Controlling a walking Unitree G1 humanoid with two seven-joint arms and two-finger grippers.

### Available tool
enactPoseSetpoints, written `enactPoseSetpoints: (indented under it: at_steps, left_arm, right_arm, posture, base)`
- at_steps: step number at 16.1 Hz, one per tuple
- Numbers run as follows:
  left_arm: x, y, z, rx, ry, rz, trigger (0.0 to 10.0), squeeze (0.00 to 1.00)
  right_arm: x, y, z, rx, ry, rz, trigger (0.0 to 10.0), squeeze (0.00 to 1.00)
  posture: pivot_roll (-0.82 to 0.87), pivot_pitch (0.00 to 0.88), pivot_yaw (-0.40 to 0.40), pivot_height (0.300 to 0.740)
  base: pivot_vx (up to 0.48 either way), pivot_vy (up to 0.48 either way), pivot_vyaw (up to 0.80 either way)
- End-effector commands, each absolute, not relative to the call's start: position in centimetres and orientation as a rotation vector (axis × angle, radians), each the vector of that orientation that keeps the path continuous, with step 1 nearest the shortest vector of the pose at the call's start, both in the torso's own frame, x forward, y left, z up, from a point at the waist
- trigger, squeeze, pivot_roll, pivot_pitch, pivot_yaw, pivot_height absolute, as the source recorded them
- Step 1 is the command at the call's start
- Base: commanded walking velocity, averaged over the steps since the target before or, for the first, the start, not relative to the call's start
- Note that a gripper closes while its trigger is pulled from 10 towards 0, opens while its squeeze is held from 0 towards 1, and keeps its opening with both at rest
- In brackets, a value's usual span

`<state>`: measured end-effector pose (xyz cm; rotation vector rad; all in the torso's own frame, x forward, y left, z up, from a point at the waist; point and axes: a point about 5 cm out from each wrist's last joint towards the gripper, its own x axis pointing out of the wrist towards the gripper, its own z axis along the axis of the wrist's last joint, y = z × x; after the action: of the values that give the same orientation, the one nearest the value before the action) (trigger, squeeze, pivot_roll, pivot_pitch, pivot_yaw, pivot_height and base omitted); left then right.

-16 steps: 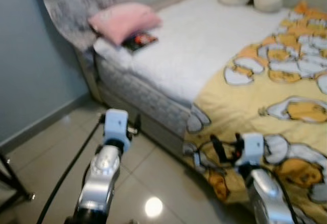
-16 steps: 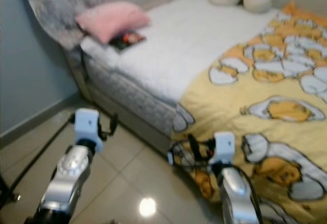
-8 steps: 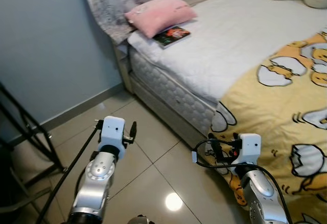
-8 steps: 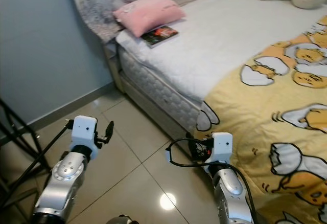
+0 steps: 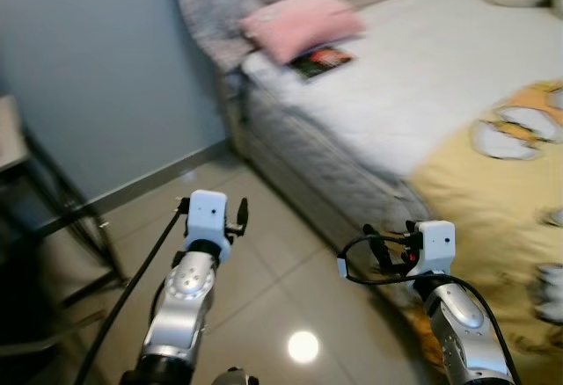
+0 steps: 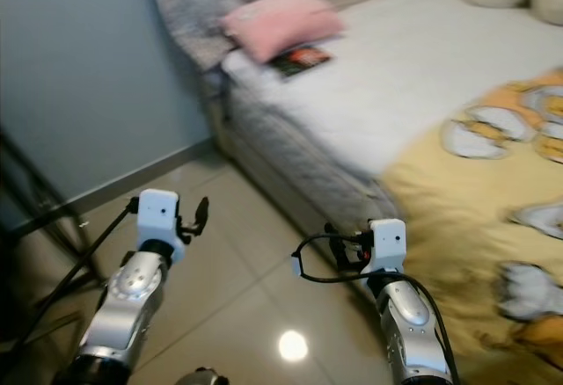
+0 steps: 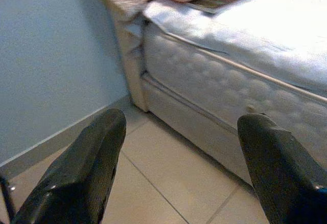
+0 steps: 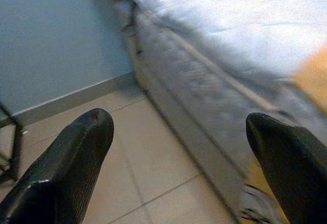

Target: Clean up the room

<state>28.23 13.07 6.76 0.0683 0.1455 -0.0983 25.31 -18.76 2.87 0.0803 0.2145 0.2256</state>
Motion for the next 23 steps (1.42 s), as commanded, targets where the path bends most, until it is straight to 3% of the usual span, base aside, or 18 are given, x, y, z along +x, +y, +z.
enactPoseSetpoints:
  at_steps: [1,7,14,20,23]
  left_arm:
    - [28.3,13.7,6.5,0.064,0.154,-0.069,10.0,0.00]
    - [28.4,13.2,6.8,0.101,0.129,-0.099,10.0,0.00]
    - [28.8,13.2,6.8,0.087,0.143,-0.048,10.0,0.00]
    - [29.7,14.2,6.9,0.031,0.152,0.026,10.0,0.00]
    - [29.6,14.0,6.8,0.012,0.154,0.025,10.0,0.00]
  right_arm:
    - [25.7,-17.9,3.3,0.087,0.207,0.269,10.0,0.00]
    - [26.6,-18.0,3.7,0.101,0.200,0.248,10.0,0.00]
    - [26.2,-17.7,3.4,0.091,0.216,0.258,10.0,0.00]
    - [26.3,-17.6,3.4,0.071,0.224,0.283,10.0,0.00]
    - [26.3,-17.6,3.4,0.068,0.229,0.292,10.0,0.00]
  posture:
    - [-0.01,0.000,0.037,0.740]
    - [0.00,0.000,0.032,0.740]
    - [0.00,0.000,0.039,0.740]
    - [-0.01,0.000,0.041,0.740]
    - [0.00,0.000,0.039,0.740]
  base:
    - [-0.255,0.281,0.56]
    - [-0.040,0.000,0.38]
    - [0.000,-0.480,0.12]
    - [0.137,0.000,0.00]
    - [0.232,0.370,0.00]
